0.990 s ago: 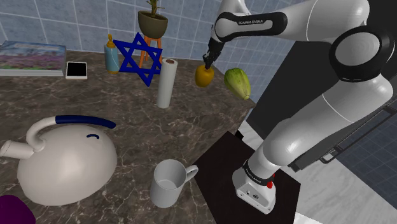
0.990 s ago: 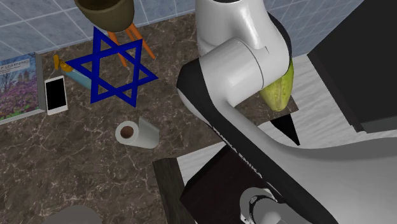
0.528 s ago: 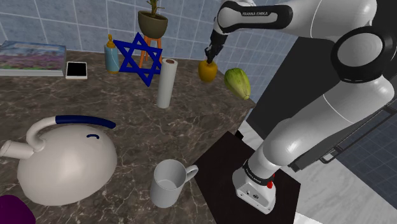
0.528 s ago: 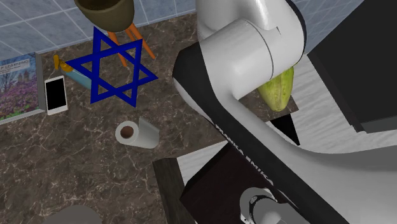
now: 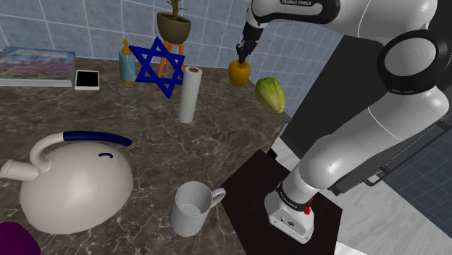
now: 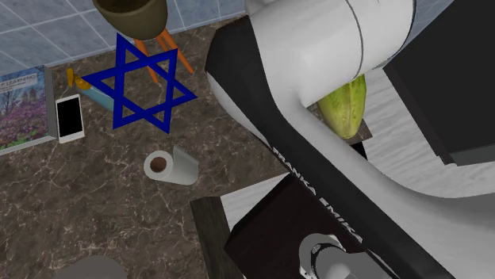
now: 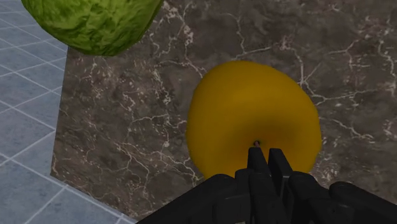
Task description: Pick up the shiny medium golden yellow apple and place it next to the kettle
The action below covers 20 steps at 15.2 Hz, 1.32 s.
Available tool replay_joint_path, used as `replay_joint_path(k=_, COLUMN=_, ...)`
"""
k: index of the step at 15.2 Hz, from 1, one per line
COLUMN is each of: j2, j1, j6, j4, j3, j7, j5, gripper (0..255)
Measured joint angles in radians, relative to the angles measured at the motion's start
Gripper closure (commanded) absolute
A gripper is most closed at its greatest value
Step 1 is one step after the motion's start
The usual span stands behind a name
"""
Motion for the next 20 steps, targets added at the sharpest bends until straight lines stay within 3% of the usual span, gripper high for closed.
replay_joint_path(k=20, j2=0.062, j1=0.005, j6=-0.272, j4=0.336, j3=0.004, j7=-0.042, j5=0.020, gripper=255)
